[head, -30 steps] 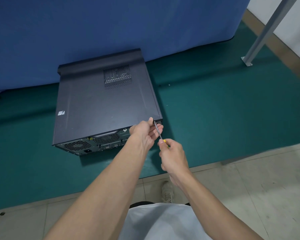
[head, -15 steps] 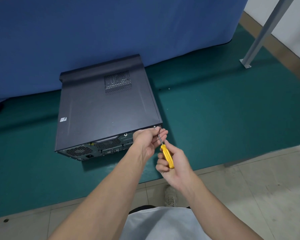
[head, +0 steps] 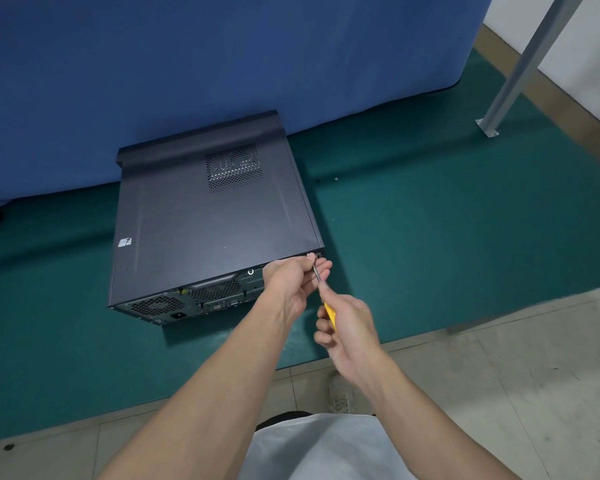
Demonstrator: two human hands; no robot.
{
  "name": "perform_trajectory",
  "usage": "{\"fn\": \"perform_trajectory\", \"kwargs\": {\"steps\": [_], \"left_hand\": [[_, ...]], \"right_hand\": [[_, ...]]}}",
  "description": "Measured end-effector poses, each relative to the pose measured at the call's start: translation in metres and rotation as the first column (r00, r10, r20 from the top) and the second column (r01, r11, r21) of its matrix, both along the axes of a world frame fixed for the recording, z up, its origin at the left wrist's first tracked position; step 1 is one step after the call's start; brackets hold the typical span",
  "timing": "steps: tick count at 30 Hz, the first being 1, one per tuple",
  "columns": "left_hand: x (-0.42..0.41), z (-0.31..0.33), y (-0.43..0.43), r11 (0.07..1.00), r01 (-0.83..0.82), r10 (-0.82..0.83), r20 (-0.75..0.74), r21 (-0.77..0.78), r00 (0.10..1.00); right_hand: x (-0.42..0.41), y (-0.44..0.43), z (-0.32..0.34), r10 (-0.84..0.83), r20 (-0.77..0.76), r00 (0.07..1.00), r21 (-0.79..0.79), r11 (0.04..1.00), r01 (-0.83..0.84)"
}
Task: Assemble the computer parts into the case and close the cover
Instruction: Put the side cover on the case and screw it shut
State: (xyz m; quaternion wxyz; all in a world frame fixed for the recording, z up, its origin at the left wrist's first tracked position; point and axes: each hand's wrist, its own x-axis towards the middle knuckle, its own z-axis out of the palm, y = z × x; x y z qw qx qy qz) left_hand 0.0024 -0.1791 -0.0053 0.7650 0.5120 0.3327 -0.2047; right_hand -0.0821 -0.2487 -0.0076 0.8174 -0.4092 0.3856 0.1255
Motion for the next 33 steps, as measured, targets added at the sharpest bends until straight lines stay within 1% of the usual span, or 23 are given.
{"fn": "perform_trajectory", "kwargs": {"steps": [2,3,4,6,7,8,9,10,12,14,16,17,19,20,21,22,23,25,27,29,31,32,33], "left_hand": [[-0.001,0.0,-0.002,0.999,-0.033,0.033,0.008,0.011,0.999],[-0.002,-0.001,-0.002,0.999,-0.042,0.042,0.013,0.004,0.999],[-0.003,-0.001,-0.002,0.999,-0.04,0.04,0.015,-0.012,0.999],[-0.004,0.0,-0.001,0.998,0.009,-0.008,0.009,-0.069,1.0],[-0.003,0.001,-0.001,0.995,0.036,-0.036,0.006,-0.095,0.999],[-0.003,0.001,-0.001,0.993,0.045,-0.045,0.0,-0.107,0.999],[-0.002,0.001,-0.001,0.994,0.038,-0.039,-0.007,-0.106,0.999],[-0.001,0.001,-0.001,0.995,0.019,-0.021,-0.013,-0.097,1.0],[-0.001,0.0,-0.003,0.997,-0.03,0.029,-0.014,-0.068,0.999],[-0.001,-0.001,-0.005,0.997,-0.063,0.063,-0.001,-0.048,0.998],[-0.003,-0.003,-0.006,0.996,-0.071,0.072,0.012,-0.052,0.997],[-0.004,-0.003,-0.005,0.996,-0.059,0.061,0.017,-0.072,0.998],[-0.006,-0.002,-0.003,0.988,-0.007,0.009,0.012,-0.155,1.0],[-0.007,-0.001,0.0,0.98,0.011,-0.01,0.004,-0.198,1.0],[-0.007,0.0,0.002,0.973,0.015,-0.017,-0.007,-0.229,1.0],[-0.007,0.0,0.003,0.97,0.01,-0.014,-0.014,-0.244,1.0],[-0.006,0.0,0.003,0.971,-0.002,-0.002,-0.015,-0.237,1.0],[-0.004,0.0,0.001,0.983,-0.03,0.029,-0.008,-0.179,1.0],[-0.004,-0.001,-0.002,0.991,-0.059,0.058,-0.01,-0.122,0.998],[-0.005,-0.001,-0.002,0.991,-0.076,0.076,-0.005,-0.111,0.997],[-0.005,-0.001,0.001,0.99,-0.054,0.054,-0.003,-0.134,0.999],[-0.005,0.0,0.004,0.986,-0.028,0.027,-0.007,-0.164,1.0],[-0.005,0.001,0.007,0.98,-0.001,-0.002,-0.013,-0.197,1.0]], "right_hand": [[0.001,0.003,-0.001,0.118,-0.004,0.993,-0.316,0.942,-0.113],[0.003,0.003,-0.001,0.133,-0.019,0.991,-0.367,0.921,-0.13],[0.004,0.002,-0.001,0.103,-0.03,0.994,-0.311,0.944,-0.107],[0.008,-0.002,0.002,0.0,-0.066,0.998,0.04,0.999,0.002],[0.009,-0.004,0.004,-0.033,-0.093,0.995,0.218,0.975,0.052],[0.009,-0.005,0.004,-0.046,-0.107,0.993,0.311,0.947,0.077],[0.007,-0.005,0.004,-0.045,-0.098,0.994,0.308,0.949,0.073],[0.006,-0.005,0.002,-0.028,-0.077,0.997,0.215,0.976,0.045],[0.003,-0.003,0.002,0.069,-0.049,0.996,-0.147,0.986,-0.076],[0.001,0.0,0.0,0.163,-0.046,0.985,-0.476,0.864,-0.165],[0.001,0.002,-0.002,0.191,-0.029,0.981,-0.545,0.82,-0.175],[0.001,0.001,-0.003,0.147,-0.002,0.989,-0.451,0.883,-0.132],[0.005,-0.002,0.001,-0.011,-0.001,1.0,-0.007,1.0,0.011],[0.006,-0.003,0.004,-0.062,-0.042,0.997,0.201,0.977,0.069],[0.005,-0.003,0.005,-0.077,-0.071,0.994,0.309,0.946,0.096],[0.005,-0.003,0.005,-0.068,-0.075,0.995,0.311,0.946,0.088],[0.004,-0.003,0.005,-0.036,-0.064,0.997,0.221,0.974,0.049],[0.002,-0.002,0.006,0.084,-0.052,0.995,-0.131,0.987,-0.09],[0.0,0.001,0.005,0.191,-0.054,0.98,-0.425,0.884,-0.195],[0.001,0.004,0.003,0.233,-0.055,0.971,-0.518,0.825,-0.227],[0.002,0.002,0.003,0.14,0.008,0.99,-0.293,0.947,-0.132],[0.003,0.001,0.004,0.066,0.032,0.997,-0.068,0.996,-0.064],[0.003,-0.002,0.006,0.007,0.024,1.0,0.15,0.989,-0.01]]}}
